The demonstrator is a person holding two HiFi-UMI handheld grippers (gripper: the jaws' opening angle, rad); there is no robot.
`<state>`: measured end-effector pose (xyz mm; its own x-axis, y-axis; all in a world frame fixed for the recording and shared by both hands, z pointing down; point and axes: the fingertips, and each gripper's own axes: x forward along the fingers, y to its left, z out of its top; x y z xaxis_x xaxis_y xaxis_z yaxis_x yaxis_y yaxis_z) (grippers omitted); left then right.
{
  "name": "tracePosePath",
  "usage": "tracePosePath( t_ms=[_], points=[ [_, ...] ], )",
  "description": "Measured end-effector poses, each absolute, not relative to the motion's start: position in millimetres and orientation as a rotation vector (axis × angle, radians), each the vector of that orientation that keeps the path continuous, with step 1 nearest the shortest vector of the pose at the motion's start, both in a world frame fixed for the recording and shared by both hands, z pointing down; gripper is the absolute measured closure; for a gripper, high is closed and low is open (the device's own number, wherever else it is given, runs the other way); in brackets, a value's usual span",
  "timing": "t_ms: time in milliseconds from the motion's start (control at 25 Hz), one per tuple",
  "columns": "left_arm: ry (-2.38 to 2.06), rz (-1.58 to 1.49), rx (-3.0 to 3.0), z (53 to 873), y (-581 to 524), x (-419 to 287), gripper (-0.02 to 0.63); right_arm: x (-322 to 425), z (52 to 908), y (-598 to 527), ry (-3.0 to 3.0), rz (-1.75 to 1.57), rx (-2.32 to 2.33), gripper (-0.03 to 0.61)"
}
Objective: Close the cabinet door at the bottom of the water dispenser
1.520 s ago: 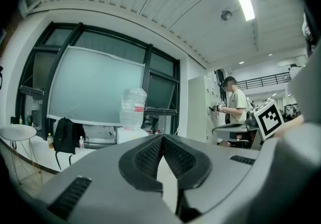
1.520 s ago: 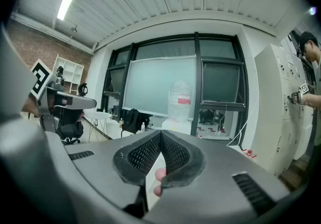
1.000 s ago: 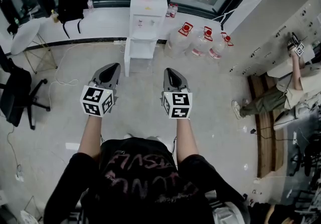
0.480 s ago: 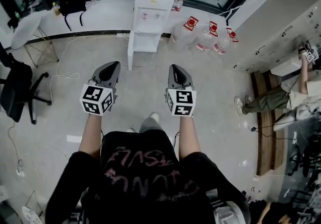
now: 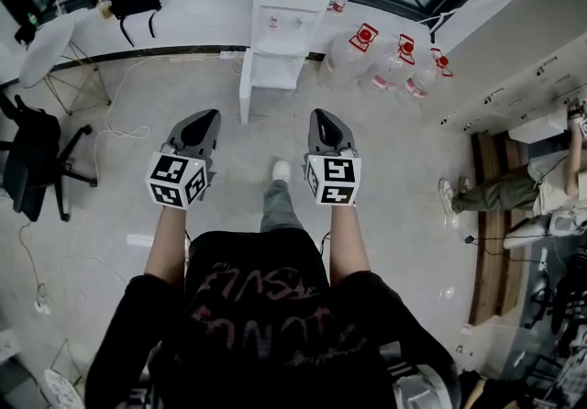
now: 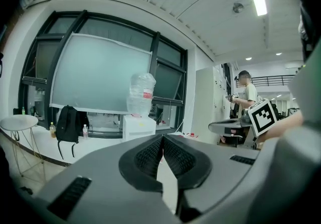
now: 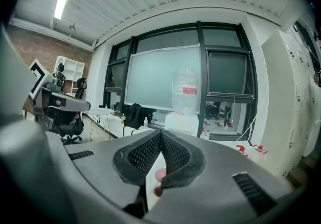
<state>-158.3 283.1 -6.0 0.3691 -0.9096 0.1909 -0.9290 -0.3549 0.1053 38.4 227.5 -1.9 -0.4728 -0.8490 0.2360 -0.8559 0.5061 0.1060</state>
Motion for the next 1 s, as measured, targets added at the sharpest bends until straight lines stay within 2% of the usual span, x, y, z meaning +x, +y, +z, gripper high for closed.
tracePosePath(
  t_ms=[1000],
  points=[
    [-1.630, 0.378, 2.121, 136, 20, -157, 0.598, 45, 125, -74, -2.489, 0.250, 1.194, 0.565]
  ],
)
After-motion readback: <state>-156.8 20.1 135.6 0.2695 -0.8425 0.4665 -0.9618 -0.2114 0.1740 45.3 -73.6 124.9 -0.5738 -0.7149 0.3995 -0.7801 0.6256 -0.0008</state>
